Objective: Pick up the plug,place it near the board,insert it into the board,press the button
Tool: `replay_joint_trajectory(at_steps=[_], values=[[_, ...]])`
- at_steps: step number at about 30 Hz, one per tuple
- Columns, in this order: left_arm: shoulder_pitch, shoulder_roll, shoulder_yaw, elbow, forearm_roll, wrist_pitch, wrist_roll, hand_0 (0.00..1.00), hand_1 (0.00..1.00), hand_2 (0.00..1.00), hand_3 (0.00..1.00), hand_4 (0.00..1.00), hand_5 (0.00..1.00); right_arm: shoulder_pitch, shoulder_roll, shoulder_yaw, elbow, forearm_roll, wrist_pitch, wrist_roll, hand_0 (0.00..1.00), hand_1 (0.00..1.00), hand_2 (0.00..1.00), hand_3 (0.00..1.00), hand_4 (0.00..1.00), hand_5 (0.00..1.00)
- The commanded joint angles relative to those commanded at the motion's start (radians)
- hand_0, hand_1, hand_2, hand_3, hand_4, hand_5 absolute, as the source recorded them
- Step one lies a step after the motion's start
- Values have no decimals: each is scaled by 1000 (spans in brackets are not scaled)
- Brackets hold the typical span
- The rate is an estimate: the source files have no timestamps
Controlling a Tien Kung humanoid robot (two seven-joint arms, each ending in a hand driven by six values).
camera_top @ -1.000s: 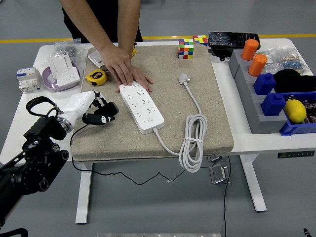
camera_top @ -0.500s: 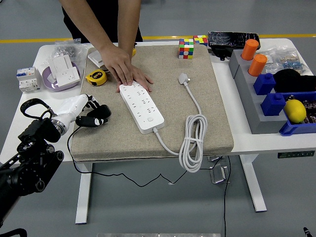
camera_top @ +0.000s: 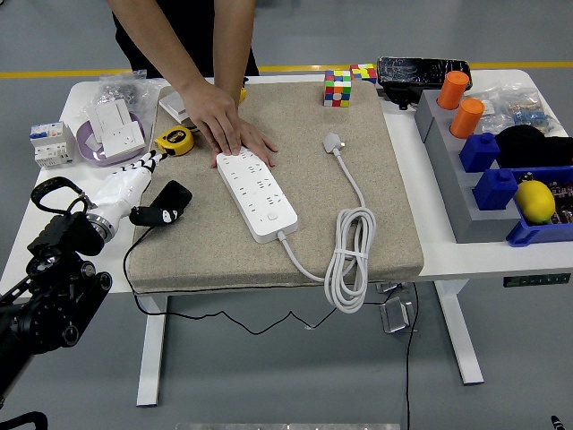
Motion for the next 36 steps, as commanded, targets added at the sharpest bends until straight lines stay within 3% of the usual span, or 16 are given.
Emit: replay_joint_trajectory(at_steps=[10,11,16,17,22,23,28,29,34,36], values=[[0,-4,8,-8,0,11,13,949,998,998,998,826,278,-2,0,-1,0,0,0,0,938,839,780,794,998,998],[0,-5,11,-7,0,11,16,769,759,658,858,830,276,-1,-1,-1,0,0,0,0,938,839,780,794,998,998],[-1,-7,22,-6,0,19,34,769,759,658,858,830,276,0,-2,-1,0,2,0,0,938,839,780,794,998,998],[-1,-8,25,-6,0,22,37,629,578,444,532,821,277,0,-2,-2,-1,2,0,0,939,840,780,794,998,998],[-1,-9,31,-5,0,31,48,629,578,444,532,821,277,1,-1,1,0,1,0,0,939,840,780,794,998,998],[-1,-9,31,-4,0,32,49,550,446,384,485,809,286,1,-1,1,0,0,0,0,939,840,781,794,998,998],[-2,-10,32,-3,0,36,52,550,446,384,485,809,286,1,-1,1,0,1,0,1,939,840,781,794,998,998],[-3,-10,33,-3,0,36,53,490,341,332,443,780,280,1,-1,1,-1,2,0,1,939,840,781,794,998,998],[-5,-10,33,-3,0,42,54,490,341,332,443,780,280,3,-1,1,-1,3,0,1,939,840,781,794,998,998],[-7,-11,33,-2,0,44,53,442,312,305,415,724,266,5,-1,2,-1,2,0,1,939,840,780,794,998,998]])
